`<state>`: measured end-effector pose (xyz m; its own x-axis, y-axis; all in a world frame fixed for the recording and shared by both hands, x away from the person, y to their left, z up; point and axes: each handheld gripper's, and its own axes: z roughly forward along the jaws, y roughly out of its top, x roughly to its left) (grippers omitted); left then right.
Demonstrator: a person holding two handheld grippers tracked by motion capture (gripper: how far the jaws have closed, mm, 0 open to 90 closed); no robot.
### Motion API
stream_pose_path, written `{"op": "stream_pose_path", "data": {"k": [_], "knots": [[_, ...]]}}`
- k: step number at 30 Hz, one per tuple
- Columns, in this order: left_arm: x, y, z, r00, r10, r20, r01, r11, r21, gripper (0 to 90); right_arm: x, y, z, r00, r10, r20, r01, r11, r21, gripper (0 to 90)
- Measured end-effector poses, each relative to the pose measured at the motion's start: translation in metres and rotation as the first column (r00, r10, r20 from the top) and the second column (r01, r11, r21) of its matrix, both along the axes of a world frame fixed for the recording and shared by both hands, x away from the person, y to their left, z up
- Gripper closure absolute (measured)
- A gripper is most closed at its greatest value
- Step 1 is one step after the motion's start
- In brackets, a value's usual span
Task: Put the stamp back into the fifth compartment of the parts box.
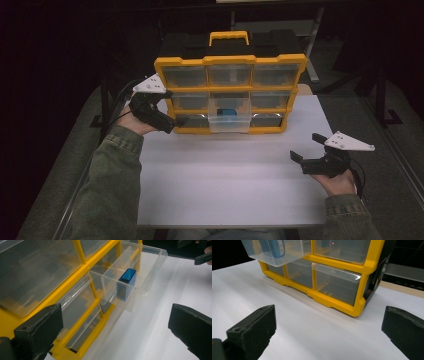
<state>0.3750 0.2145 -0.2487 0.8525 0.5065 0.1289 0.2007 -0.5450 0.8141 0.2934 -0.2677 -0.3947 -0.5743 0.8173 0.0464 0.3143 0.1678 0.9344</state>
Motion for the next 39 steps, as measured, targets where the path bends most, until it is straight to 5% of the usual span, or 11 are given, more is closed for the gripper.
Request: {"op": "stream_pose_path", "data": {"k": [8, 22, 39], "knots": [[-0.006, 0.018, -0.011, 0.9997, 0.021, 0.008, -0.021, 0.9984, -0.053, 0.0, 0.0, 0.0, 0.0, 1.0, 0.001, 0.0, -0.001, 1.0, 0.0, 0.0], [-0.017, 0.043, -0.038, 0.9982, 0.059, -0.012, -0.06, 0.9947, -0.083, 0.0, -0.001, 0.0, -0.001, 1.0, 0.003, -0.003, -0.003, 1.0, 0.003, 0.0], [-0.026, 0.069, -0.077, 0.9915, 0.126, -0.034, -0.129, 0.9821, -0.137, 0.0, -0.001, 0.001, -0.001, 1.0, 0.004, -0.003, -0.004, 1.0, 0.003, 0.0]]}}
